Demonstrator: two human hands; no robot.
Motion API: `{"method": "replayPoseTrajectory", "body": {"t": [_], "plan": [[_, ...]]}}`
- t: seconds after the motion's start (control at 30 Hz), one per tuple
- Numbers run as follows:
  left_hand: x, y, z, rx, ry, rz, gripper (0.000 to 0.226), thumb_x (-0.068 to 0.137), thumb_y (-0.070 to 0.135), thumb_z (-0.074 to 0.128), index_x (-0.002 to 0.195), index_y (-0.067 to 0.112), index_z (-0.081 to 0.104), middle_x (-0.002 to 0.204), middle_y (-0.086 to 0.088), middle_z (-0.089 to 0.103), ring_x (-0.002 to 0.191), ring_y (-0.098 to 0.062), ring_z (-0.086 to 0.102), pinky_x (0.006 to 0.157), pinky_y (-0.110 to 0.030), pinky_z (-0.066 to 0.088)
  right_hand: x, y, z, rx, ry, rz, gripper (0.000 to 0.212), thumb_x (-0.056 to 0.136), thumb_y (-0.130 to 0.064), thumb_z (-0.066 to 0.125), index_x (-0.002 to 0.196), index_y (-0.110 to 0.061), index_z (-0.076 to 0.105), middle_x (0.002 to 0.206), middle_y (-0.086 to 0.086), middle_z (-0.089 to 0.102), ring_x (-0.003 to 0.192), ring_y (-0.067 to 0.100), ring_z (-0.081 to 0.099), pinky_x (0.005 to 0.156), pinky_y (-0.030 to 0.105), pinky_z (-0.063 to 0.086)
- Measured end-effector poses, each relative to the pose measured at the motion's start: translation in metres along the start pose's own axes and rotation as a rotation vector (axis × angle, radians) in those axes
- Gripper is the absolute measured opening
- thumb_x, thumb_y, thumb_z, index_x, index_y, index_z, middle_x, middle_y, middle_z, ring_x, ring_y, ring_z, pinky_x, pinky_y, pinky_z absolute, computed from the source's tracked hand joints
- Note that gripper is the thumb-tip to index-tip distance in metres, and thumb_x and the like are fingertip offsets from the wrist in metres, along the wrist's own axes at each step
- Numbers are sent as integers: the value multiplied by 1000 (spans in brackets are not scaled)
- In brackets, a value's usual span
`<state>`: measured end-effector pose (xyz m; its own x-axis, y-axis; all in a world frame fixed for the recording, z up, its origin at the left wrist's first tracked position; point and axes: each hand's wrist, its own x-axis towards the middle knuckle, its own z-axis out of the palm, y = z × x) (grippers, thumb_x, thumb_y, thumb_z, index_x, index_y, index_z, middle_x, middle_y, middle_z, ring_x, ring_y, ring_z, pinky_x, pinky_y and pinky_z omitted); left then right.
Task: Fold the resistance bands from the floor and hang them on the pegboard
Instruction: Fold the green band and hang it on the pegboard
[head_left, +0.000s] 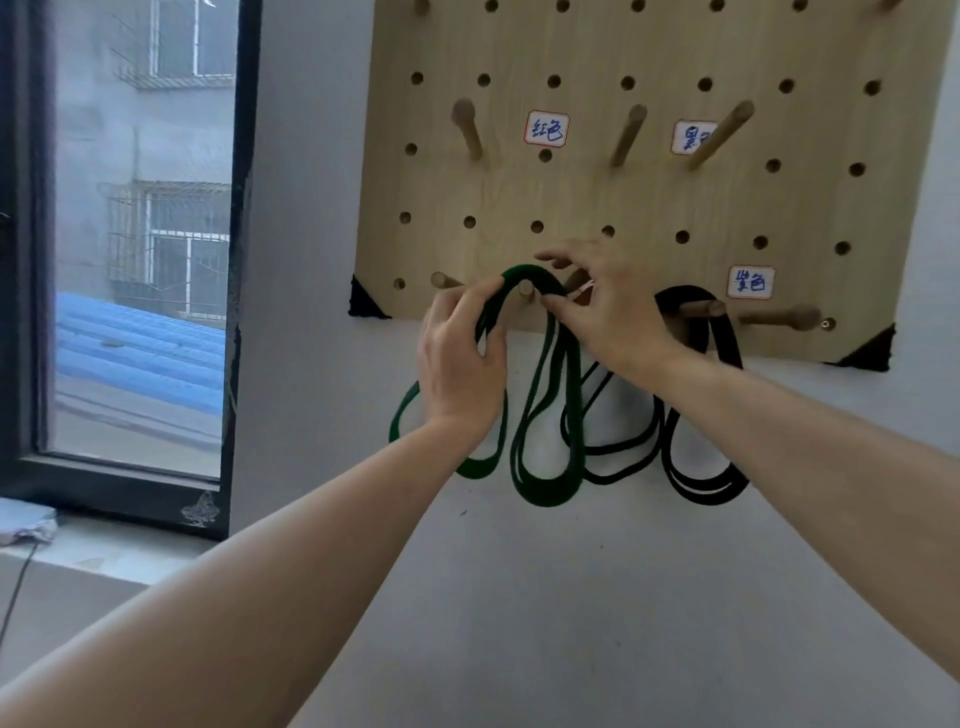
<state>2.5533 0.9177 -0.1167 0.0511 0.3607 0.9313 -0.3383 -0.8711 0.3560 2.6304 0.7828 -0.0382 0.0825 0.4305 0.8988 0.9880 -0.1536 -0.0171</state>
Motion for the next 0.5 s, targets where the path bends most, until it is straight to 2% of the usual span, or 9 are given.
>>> {"method": "replayPoseTrajectory", "body": {"t": [0.07, 0.2, 0.33, 0.5], "plan": [[-1, -2, 1, 29, -2, 34, 45, 90, 1, 68, 132, 20, 67, 113, -3, 63, 101, -17, 58, 87, -27, 51, -10, 3, 7, -19, 39, -48, 43, 84, -13, 75, 126, -18, 65, 111, 1, 62, 97, 13, 59, 86, 28, 53], [4, -4, 4, -1, -36, -3, 49, 89, -3, 68, 132, 20, 67, 113, -2, 61, 100, -16, 58, 89, -37, 57, -18, 8, 12, -44, 66, -32, 51, 82, -10, 77, 131, -18, 63, 115, 3, 65, 107, 10, 55, 97, 15, 41], [14, -10, 9, -66, -137, -148, 48, 89, 0, 69, 130, 25, 68, 115, 5, 61, 104, -19, 65, 94, -41, 58, -5, 17, 15, -77, -21, 25, 50, 84, -6, 74, 131, -18, 64, 116, 7, 64, 111, 20, 59, 100, 34, 47], [25, -16, 13, -104, -287, -275, 54, 88, 0, 68, 134, 29, 66, 126, 5, 68, 106, -13, 68, 99, -41, 56, 8, 25, 21, -88, -102, 171, 51, 86, -5, 72, 133, -22, 61, 126, 6, 59, 119, 21, 55, 106, 35, 44]]}}
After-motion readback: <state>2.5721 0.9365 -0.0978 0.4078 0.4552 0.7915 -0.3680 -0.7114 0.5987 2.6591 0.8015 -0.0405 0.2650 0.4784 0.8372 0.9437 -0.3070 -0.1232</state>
